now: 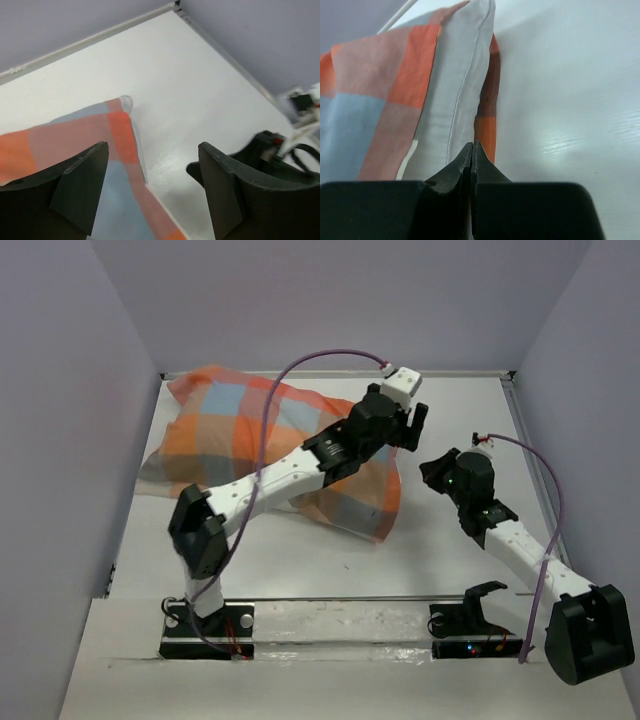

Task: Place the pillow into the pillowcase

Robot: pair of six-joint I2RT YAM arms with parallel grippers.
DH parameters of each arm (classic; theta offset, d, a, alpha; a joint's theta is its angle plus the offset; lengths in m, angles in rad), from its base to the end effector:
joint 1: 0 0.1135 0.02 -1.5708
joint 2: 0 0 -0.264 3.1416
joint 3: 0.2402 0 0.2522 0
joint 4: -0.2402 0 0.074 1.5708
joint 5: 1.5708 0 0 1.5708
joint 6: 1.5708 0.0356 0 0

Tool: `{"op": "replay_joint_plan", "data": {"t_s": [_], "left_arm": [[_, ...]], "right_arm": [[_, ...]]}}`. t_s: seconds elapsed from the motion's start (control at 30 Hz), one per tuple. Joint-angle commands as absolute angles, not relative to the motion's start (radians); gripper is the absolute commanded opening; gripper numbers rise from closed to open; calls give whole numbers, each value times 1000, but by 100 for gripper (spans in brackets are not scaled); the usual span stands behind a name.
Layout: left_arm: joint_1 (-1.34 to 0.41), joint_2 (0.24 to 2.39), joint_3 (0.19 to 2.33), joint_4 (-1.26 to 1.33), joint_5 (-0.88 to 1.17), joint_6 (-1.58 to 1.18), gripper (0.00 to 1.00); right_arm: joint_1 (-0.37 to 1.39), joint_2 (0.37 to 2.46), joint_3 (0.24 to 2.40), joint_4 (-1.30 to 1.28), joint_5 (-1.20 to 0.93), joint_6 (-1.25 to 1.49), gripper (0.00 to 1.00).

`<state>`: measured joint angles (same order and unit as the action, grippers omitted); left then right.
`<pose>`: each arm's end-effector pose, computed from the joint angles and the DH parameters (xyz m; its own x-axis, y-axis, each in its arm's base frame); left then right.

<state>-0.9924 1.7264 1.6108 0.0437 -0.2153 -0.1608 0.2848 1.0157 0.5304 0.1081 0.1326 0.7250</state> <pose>0.2358 -0.3472 0.3978 -0.1511 -0.0547 -0.9870 0.6862 0.7129 -0.1445 0.2193 0.0593 0.2364 -0.3710 0.5763 -0.7282 0.1143 0.8065 0.5801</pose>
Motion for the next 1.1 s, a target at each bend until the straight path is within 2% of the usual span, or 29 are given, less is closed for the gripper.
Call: {"op": "replay_joint_plan", "data": {"t_s": [0.0, 0.1, 0.43, 0.53, 0.57, 0.6, 0.67, 0.7, 0.77, 0.87, 0.97, 1.0, 1.07], "left_arm": [[-999, 1975, 1875, -199, -279, 41, 81], [-999, 2135, 2118, -296, -406, 129, 80], [-997, 2408, 2413, -391, -592, 233, 81], [-994, 2465, 2471, -391, -644, 262, 78], [-991, 2494, 2514, -400, -656, 270, 72], [-989, 2509, 2535, -405, -663, 275, 69], [-985, 2539, 2586, -419, -675, 284, 63], [-985, 2568, 2615, -429, -678, 293, 60], [-976, 2574, 2642, -423, -675, 308, 50], [-957, 2566, 2645, -436, -594, 290, 45], [-954, 2551, 2661, -482, -458, 265, 60], [-950, 2546, 2669, -501, -424, 243, 72], [-946, 2549, 2710, -521, -356, 219, 80]], "right_arm": [[215, 1029, 586, 143, 86, 706, 0], [152, 1034, 592, 146, 29, 690, 0], [84, 1011, 503, 235, -150, 718, 0], [84, 1020, 465, 319, -202, 745, 0], [84, 1040, 460, 349, -228, 756, 0], [84, 1054, 457, 369, -244, 759, 3], [84, 1087, 448, 431, -281, 768, 16], [84, 1119, 448, 448, -317, 772, 26], [84, 1150, 442, 494, -345, 793, 40], [84, 1163, 445, 511, -351, 802, 47], [84, 1161, 446, 511, -347, 802, 52], [84, 1160, 445, 511, -345, 804, 52], [84, 1157, 445, 512, -348, 805, 52]]}}
